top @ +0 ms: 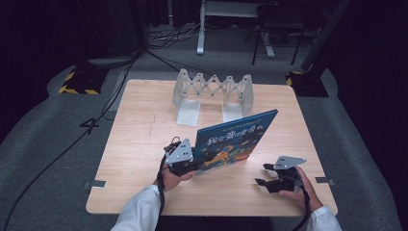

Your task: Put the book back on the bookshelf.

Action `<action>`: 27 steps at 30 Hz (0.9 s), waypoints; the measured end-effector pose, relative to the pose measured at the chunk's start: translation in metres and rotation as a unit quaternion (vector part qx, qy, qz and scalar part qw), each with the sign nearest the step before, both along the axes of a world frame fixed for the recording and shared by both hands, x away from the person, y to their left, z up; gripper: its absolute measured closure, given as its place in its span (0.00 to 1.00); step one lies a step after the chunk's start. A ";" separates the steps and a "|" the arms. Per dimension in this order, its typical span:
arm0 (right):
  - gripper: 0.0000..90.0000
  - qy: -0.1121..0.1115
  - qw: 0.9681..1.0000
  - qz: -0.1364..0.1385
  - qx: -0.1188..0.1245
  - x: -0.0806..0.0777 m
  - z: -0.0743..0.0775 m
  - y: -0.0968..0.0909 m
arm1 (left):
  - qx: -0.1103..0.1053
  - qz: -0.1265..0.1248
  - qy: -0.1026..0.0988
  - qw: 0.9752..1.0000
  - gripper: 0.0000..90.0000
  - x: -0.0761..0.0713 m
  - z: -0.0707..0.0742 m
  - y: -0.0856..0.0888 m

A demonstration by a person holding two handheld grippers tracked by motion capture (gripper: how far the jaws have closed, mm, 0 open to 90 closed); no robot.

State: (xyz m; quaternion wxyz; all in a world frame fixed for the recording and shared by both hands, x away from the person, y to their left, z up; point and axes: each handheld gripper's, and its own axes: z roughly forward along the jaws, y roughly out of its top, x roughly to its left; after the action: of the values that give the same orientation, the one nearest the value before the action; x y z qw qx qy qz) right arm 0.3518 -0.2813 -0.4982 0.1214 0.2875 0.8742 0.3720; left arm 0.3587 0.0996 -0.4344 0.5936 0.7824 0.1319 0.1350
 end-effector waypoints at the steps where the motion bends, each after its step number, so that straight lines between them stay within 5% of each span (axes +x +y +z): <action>1: 0.25 0.002 1.000 0.000 -0.003 0.000 -0.002 -0.001 | -0.001 0.002 0.002 1.000 0.92 0.000 0.001 0.000; 15: 0.23 -0.004 1.000 -0.004 0.001 -0.001 -0.004 -0.001 | 0.021 0.021 -0.021 0.999 0.92 0.003 0.018 0.013; 24: 0.23 -0.005 1.000 0.008 -0.001 -0.002 -0.004 0.000 | 0.030 0.074 -0.029 0.996 0.92 0.007 0.032 0.039; 27: 0.23 -0.006 1.000 0.008 0.001 -0.002 -0.005 0.000 | 0.041 0.100 -0.030 0.994 0.92 0.011 0.035 0.045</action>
State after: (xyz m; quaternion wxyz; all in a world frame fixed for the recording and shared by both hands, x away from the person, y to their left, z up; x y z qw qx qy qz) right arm 0.3501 -0.2811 -0.5027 0.1230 0.2782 0.8755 0.3755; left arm 0.3694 0.1449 -0.3990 0.5484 0.7844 0.1863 0.2220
